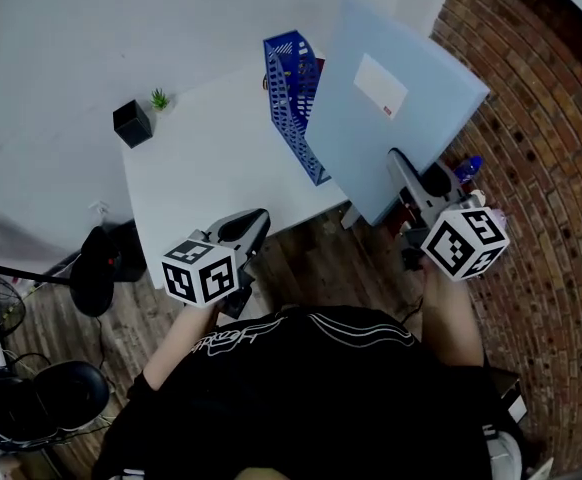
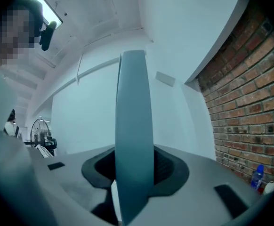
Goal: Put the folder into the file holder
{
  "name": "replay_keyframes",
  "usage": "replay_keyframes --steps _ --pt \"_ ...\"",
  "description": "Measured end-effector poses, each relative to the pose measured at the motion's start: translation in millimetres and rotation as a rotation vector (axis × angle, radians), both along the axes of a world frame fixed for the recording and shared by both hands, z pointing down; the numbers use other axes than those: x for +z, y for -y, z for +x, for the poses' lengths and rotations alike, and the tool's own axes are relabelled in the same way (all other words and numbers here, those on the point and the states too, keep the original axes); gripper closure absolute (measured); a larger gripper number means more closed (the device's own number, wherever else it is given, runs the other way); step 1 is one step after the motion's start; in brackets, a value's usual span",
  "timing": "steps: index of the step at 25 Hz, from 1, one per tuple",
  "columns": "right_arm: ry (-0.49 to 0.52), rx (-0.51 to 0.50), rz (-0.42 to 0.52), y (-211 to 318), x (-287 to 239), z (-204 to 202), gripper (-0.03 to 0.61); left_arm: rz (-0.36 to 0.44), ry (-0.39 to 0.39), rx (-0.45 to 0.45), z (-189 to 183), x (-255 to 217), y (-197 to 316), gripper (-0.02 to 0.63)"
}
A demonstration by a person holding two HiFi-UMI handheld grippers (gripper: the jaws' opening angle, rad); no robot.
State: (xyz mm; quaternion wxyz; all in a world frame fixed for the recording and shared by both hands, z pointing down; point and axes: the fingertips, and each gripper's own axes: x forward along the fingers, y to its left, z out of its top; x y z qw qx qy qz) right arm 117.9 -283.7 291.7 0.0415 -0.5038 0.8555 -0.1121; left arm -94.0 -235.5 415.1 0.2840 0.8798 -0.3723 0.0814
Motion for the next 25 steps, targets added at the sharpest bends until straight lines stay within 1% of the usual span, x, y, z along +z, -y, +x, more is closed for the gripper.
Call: replay_keyframes --steps 6,11,15,21,25 --pt "-0.053 -0.006 0.043 41.9 -2.8 -9.8 0.420 0.001 -0.004 -0.008 -0.9 -2.1 21.2 0.581" --pt "-0.113 0.006 0.079 61.1 -0.3 -22.4 0.420 0.015 -0.013 -0.026 -2.7 -6.0 29.3 0.581" --pt "-0.101 0.008 0.079 74.3 6.4 -33.8 0.422 0.014 -0.030 -0.047 -9.9 -5.2 33.7 0.581" --pt "-0.084 0.034 0.100 92.4 7.8 -39.0 0.423 0.007 -0.020 -0.051 -20.9 0.2 44.7 0.581" --pt "-0.104 0.051 0.125 101.0 9.5 -46.9 0.423 0.012 0.002 -0.045 -25.2 4.8 58.5 0.581"
